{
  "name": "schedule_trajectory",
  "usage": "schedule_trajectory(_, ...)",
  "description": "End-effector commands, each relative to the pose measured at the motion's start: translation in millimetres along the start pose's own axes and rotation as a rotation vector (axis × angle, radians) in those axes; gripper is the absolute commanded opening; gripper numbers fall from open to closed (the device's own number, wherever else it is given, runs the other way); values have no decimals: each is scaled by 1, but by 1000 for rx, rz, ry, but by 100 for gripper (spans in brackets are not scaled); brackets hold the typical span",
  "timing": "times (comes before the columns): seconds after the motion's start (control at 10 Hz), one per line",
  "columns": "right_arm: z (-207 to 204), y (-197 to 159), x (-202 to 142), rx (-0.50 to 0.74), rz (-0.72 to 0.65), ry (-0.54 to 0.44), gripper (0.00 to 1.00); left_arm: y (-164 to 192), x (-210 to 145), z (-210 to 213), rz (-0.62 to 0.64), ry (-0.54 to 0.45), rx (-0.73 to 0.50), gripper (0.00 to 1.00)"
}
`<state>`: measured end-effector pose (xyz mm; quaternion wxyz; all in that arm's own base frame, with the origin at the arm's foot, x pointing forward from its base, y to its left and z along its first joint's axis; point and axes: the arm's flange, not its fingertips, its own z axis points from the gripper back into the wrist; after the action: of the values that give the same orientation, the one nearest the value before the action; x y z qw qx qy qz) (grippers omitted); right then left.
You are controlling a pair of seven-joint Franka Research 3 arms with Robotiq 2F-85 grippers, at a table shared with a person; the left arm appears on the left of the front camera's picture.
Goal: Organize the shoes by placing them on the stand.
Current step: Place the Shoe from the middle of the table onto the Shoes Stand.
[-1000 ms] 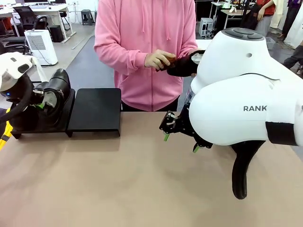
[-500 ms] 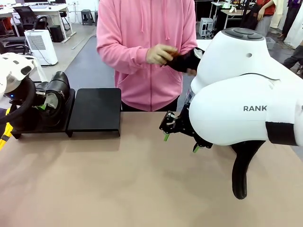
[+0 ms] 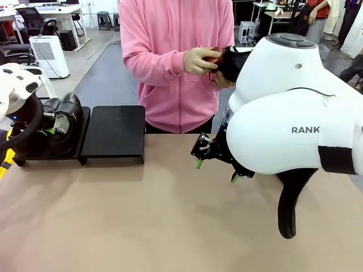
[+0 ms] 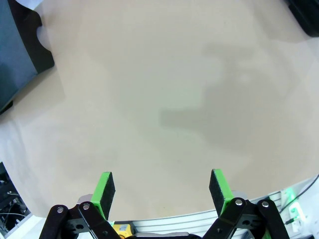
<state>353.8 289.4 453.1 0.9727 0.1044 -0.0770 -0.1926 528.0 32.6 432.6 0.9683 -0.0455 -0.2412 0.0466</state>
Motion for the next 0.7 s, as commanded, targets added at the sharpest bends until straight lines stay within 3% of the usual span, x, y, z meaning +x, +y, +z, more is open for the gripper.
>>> schedule_trajectory(0.0,1,3,3,29,14,12,100,3,3,3,8,0,9,62)
schedule_trajectory(0.1,1,3,3,29,14,12,100,3,3,2,-2,-10,20,80)
schedule_trajectory(0.6,1,3,3,29,14,12,100,2,0,0,-1,-2,4,80)
